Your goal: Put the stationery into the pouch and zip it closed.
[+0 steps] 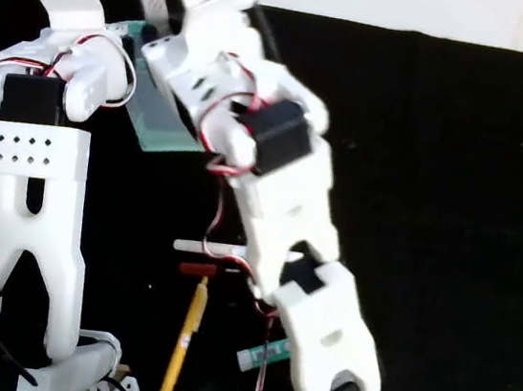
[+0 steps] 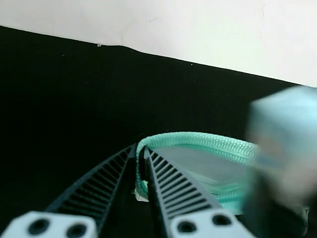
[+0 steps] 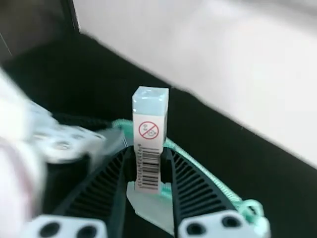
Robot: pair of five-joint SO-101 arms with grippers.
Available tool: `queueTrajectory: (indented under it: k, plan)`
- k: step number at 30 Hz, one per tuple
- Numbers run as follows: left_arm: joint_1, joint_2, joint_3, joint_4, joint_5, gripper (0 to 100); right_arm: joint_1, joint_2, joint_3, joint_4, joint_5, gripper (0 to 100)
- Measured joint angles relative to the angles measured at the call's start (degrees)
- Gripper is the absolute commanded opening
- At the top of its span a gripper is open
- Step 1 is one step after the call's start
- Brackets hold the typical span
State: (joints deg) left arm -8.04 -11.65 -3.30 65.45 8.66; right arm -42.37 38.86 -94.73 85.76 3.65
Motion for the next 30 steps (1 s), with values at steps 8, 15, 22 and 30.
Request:
queueTrajectory:
  k: [8,15,22,30]
  plan:
    - [0.09,0.0,0.0,0.0,0.0,1,0.88,5.8,-0.44,-1.32,-0.09,0.7]
    - [0.18,0.0,-0.09,-0.09,0.0,1,2.46,5.98,-0.44,-1.32,-0.09,3.7]
    - [0.18,0.0,-0.09,-0.09,0.0,1,2.55,5.98,-0.44,0.35,-0.09,32.0]
    - [0.26,0.0,-0.09,-0.09,0.0,1,2.55,5.89,-0.62,0.26,-0.09,32.0]
